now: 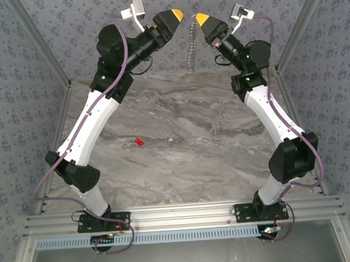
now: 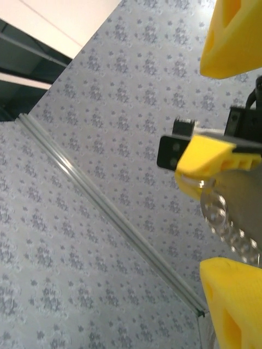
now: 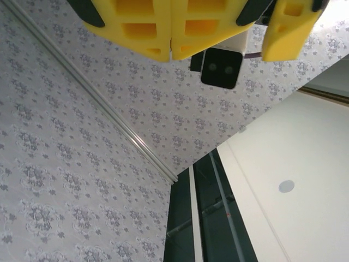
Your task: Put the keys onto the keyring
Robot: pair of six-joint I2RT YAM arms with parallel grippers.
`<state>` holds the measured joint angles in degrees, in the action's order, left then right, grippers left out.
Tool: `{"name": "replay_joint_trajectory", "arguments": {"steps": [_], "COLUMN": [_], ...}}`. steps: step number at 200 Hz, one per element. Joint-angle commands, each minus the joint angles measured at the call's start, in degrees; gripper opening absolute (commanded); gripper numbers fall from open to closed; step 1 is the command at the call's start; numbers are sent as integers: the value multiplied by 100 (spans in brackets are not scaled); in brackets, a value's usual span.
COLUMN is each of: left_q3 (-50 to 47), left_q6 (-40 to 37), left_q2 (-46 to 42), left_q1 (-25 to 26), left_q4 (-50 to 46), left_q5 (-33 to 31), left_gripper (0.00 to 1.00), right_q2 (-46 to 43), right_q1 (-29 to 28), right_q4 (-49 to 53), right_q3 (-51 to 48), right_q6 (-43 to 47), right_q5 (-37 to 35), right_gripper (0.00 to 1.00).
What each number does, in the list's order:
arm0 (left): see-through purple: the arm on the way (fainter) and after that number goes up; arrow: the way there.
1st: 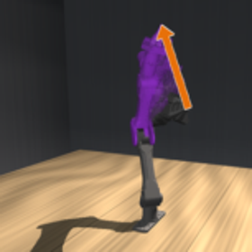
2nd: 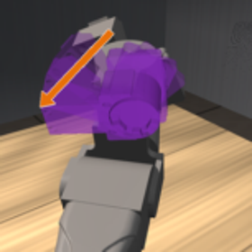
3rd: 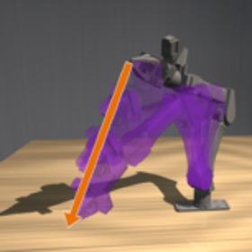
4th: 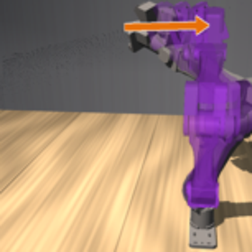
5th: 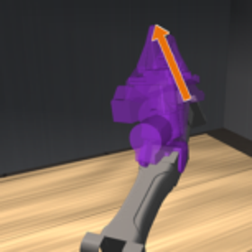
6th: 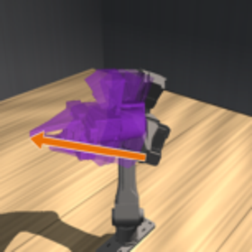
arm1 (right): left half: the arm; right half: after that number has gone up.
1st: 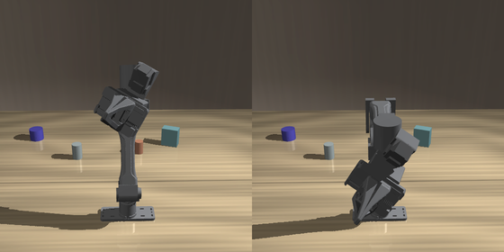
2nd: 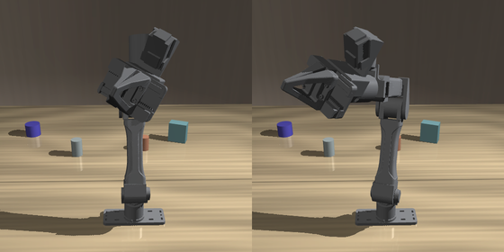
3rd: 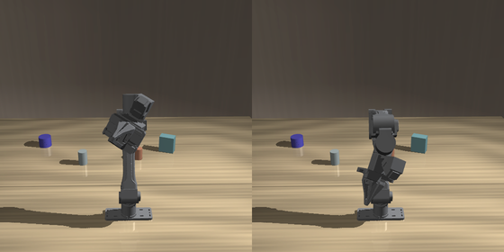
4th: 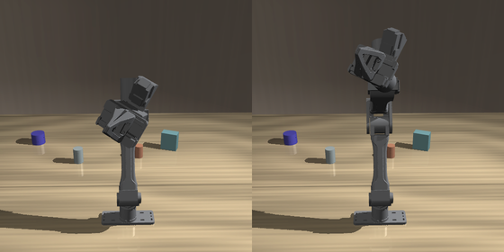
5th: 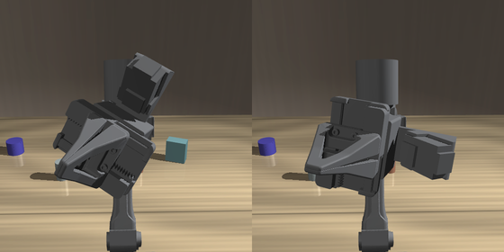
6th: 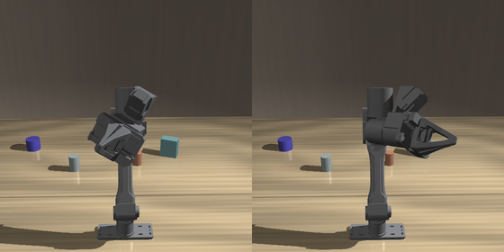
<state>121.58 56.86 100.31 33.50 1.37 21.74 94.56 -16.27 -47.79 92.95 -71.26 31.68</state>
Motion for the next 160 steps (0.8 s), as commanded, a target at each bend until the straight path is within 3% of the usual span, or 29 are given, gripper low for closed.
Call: {"name": "replay_joint_trajectory", "arguments": {"steps": [1,67,160], "left_q3": [200,-13,136], "left_q6": [0,44,-42], "left_q2": [66,207,401], "left_q1": [27,39,35], "left_q4": [54,421,513], "left_q5": [483,744,715], "left_gripper": [77,41,38], "right_q2": [-67,0,359], "right_q1": [-7,-22,-19], "right_q4": [-533,-756,-1036], "right_q3": [-65,-199,-1], "right_q6": [-235,-602,-1019], "right_q5": [-163,21,189], "right_gripper": [0,0,0]}}
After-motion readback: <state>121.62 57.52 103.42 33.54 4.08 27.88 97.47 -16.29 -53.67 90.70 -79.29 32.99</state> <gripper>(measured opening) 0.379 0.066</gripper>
